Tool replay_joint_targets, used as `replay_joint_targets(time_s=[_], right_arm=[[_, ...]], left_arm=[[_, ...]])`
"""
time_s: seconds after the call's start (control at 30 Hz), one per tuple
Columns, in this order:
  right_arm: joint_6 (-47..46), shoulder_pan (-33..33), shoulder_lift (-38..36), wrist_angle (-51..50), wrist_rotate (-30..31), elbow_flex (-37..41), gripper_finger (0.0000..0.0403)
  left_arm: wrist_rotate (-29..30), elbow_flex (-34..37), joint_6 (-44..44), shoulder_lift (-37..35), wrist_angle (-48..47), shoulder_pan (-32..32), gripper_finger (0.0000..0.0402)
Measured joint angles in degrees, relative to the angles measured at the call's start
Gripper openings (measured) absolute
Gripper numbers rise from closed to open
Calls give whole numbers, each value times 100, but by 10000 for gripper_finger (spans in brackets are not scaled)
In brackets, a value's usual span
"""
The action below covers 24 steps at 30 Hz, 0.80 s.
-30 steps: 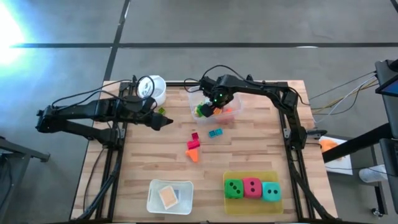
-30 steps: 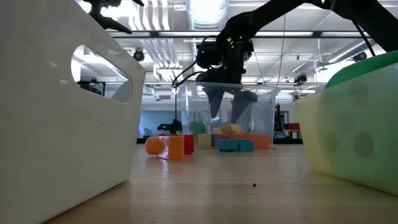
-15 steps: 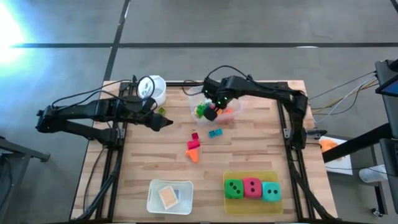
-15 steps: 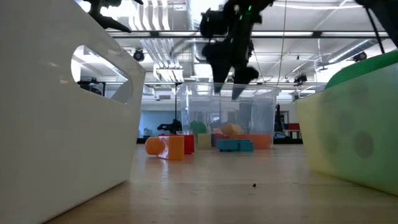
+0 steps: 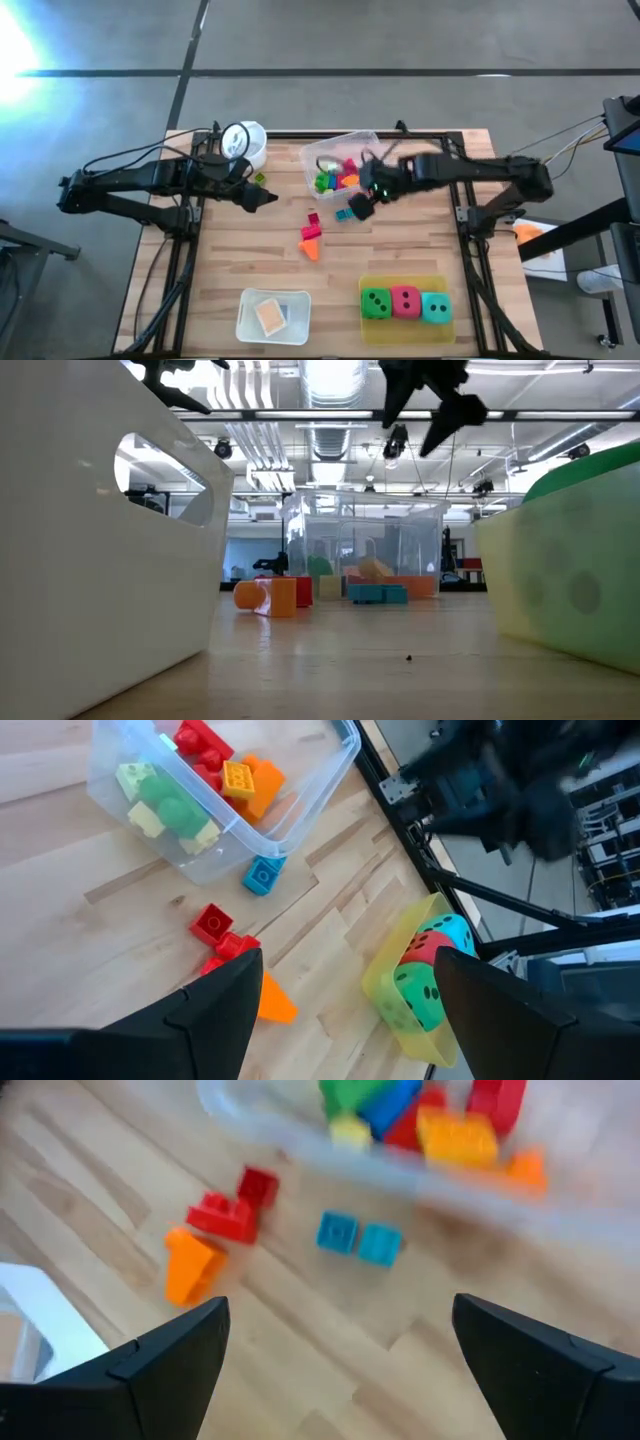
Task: Pick & Place Toys
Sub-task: Put the blue game piece into the transparent bin
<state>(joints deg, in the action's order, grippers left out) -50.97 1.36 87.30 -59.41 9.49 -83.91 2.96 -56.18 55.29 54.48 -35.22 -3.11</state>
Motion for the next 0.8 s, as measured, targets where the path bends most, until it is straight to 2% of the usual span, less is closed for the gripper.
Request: replay_joint_targets(time_s=[0.17, 0.3, 0.43, 0.63, 0.8], right_arm=[[-1529, -377, -50, 696, 148, 1021, 375], [-2372, -550, 182, 1417, 757, 1548, 374], [-2384, -588, 495, 2056, 994, 1817, 374], [-2208, -549, 1135, 2453, 713, 1818, 374], [-1315, -436, 1670, 2429, 879, 1381, 374]], left_arm=[[-2, 0, -50, 2, -2, 0, 297], [-19, 0, -143, 1, -53, 0, 297], [-61, 0, -154, 2, -85, -1, 297], [-151, 0, -195, 2, -109, 0, 297], [-287, 0, -297, 2, -109, 0, 297]])
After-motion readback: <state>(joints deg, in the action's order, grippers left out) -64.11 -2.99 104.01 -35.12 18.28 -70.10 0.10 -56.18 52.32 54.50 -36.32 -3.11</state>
